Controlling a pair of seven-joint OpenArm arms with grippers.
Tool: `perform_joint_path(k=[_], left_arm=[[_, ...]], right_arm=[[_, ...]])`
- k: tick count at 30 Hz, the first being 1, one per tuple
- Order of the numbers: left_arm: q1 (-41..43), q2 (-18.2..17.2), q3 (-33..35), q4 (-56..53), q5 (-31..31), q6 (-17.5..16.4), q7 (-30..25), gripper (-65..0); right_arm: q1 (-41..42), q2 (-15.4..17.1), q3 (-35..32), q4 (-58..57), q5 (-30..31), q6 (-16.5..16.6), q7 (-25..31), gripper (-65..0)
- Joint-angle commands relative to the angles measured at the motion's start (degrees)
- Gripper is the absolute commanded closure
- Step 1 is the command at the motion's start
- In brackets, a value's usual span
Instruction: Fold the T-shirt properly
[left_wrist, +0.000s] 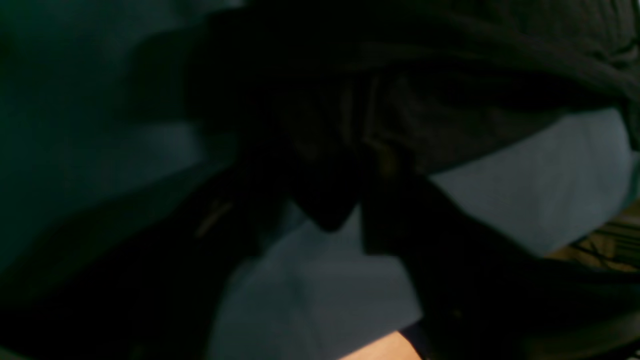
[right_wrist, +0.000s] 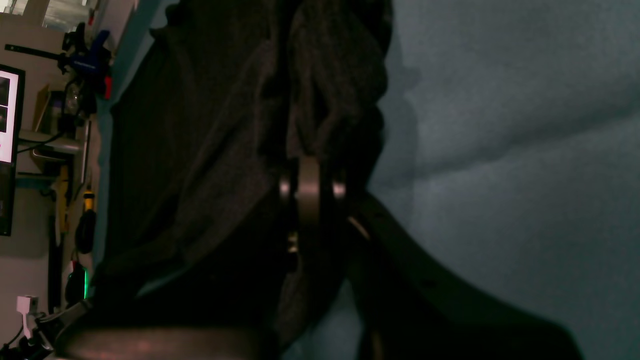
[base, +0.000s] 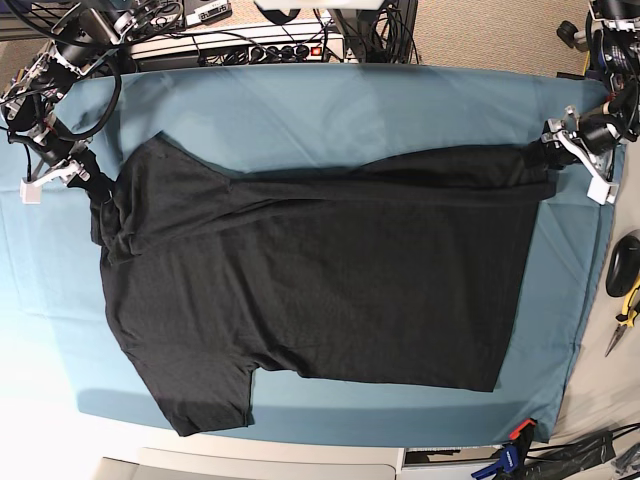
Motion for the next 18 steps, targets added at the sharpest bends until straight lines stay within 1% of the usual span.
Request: perform_joint_path(k=[1,3,7,9,11,12,14,18], left_arm=[[-0.09,-0.37,-0.13,0.35,0.50,0.15,0.15,-15.9],[-0.09,0.50,-0.13,0.35,1.01,0.13,-0.63,0.0],[-0.09,1.68,-0.13,0.35,1.81,0.15,-2.01,0.0],[-0.07,1.66,-0.13,0.37,1.81,0.13,-1.77,0.0],[-0.07,1.33,-0.13,0.37,1.70,0.13,-1.33,0.0],[-0.07,1.03,-0.13,0.39,1.42,0.11,-0.81,0.0],[-0.04,0.07,-0.13,0.59,0.81,0.09,0.63,0.0],[0.26,-2.71,-0.15,0.61,-1.62,-0.90,3.26,0.0]], right_arm=[[0.76,1.29,0.09,0.72,1.73,0.30,1.79,0.0],[0.76,1.31,0.09,0.72,1.75,0.30,2.14,0.0],[0.76,1.33,0.09,0.72,1.75,0.30,1.81,0.0],[0.74,1.33,0.09,0.72,1.77,0.30,0.92,0.0],[0.72,1.38,0.09,0.72,3.08,0.30,-0.83,0.0],[0.57,1.46,0.09,0.76,4.44,0.30,-1.87,0.0],[0.11,1.97,0.07,0.85,6.40,0.30,-1.87,0.0],[-2.32,5.18,0.09,0.87,7.10,0.30,-1.87,0.0]])
